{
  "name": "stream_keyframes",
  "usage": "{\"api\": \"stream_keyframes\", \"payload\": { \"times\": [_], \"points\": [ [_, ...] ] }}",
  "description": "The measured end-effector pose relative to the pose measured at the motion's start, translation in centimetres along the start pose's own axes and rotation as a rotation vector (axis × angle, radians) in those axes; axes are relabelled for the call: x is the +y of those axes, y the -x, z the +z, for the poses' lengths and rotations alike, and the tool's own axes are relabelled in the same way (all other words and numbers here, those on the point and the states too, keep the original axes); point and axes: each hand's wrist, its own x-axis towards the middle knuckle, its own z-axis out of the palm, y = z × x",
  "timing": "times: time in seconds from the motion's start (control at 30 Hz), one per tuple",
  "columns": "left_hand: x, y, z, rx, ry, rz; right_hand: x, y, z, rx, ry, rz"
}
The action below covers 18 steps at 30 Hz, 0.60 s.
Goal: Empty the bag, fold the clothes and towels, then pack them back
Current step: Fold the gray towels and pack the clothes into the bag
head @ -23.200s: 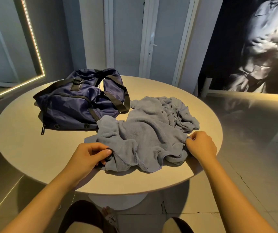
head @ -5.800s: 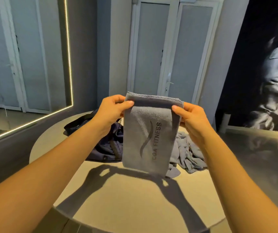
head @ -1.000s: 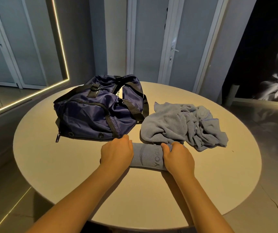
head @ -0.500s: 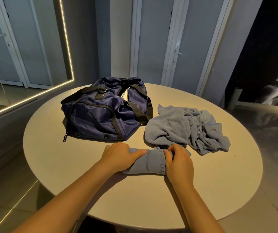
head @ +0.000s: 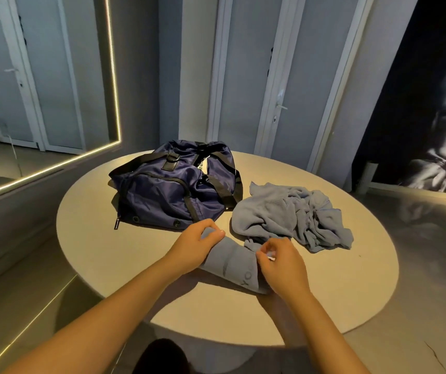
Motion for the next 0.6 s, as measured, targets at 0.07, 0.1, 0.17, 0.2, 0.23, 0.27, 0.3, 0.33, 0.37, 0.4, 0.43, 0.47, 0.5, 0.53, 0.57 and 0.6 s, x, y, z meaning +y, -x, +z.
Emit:
{"api": "stream_keyframes", "payload": {
  "times": [0.07, 0.1, 0.17, 0.2, 0.23, 0.27, 0.3, 0.33, 0.37, 0.4, 0.43, 0.47, 0.5, 0.53, 0.57, 0.6],
  "points": [
    [1.2, 1.0, -1.8, -0.043, -0.005, 0.146, -2.6, -0.2, -2.6, -0.088, -0.212, 0.006],
    [1.9, 1.4, -2.8, -0.069, -0.008, 0.206, -4.2, -0.1, -4.0, -0.209, -0.326, 0.006],
    [3.6, 2.1, -4.5, -0.107, -0.004, 0.306, -7.8, 0.3, -6.3, -0.542, -0.434, 0.005],
    [4.2, 2.3, -4.9, -0.130, -0.012, 0.350, -8.9, 0.6, -6.9, -0.691, -0.470, 0.020],
    [4.9, 2.3, -5.4, -0.144, -0.027, 0.386, -9.7, 0.8, -7.2, -0.793, -0.528, 0.038],
    [5.3, 2.4, -6.0, -0.153, -0.045, 0.416, -10.2, 0.9, -7.1, -0.849, -0.589, 0.050],
    [5.7, 2.4, -6.5, -0.158, -0.067, 0.437, -10.5, 0.8, -7.0, -0.860, -0.641, 0.061],
    [5.9, 2.2, -6.9, -0.153, -0.091, 0.451, -10.6, 0.7, -6.8, -0.845, -0.668, 0.058],
    [6.0, 1.9, -7.2, -0.143, -0.115, 0.453, -10.5, 0.5, -6.6, -0.820, -0.685, 0.045],
    [6.0, 1.4, -7.4, -0.136, -0.137, 0.450, -10.3, 0.2, -6.3, -0.793, -0.699, 0.031],
    [5.9, 0.8, -7.5, -0.137, -0.163, 0.436, -10.1, -0.1, -6.1, -0.765, -0.706, 0.026],
    [5.6, 0.0, -7.4, -0.147, -0.196, 0.412, -9.9, -0.5, -5.9, -0.735, -0.701, 0.023],
    [5.4, -1.0, -7.4, -0.157, -0.240, 0.386, -9.6, -0.9, -5.7, -0.693, -0.682, 0.016],
    [5.2, -2.3, -7.5, -0.141, -0.301, 0.371, -9.4, -1.4, -5.4, -0.645, -0.657, 0.006],
    [5.0, -4.1, -7.7, -0.076, -0.382, 0.377, -9.1, -2.0, -5.1, -0.590, -0.633, 0.003],
    [4.7, -6.1, -8.2, 0.034, -0.478, 0.404, -8.6, -2.6, -4.8, -0.537, -0.615, 0.004]
  ]
}}
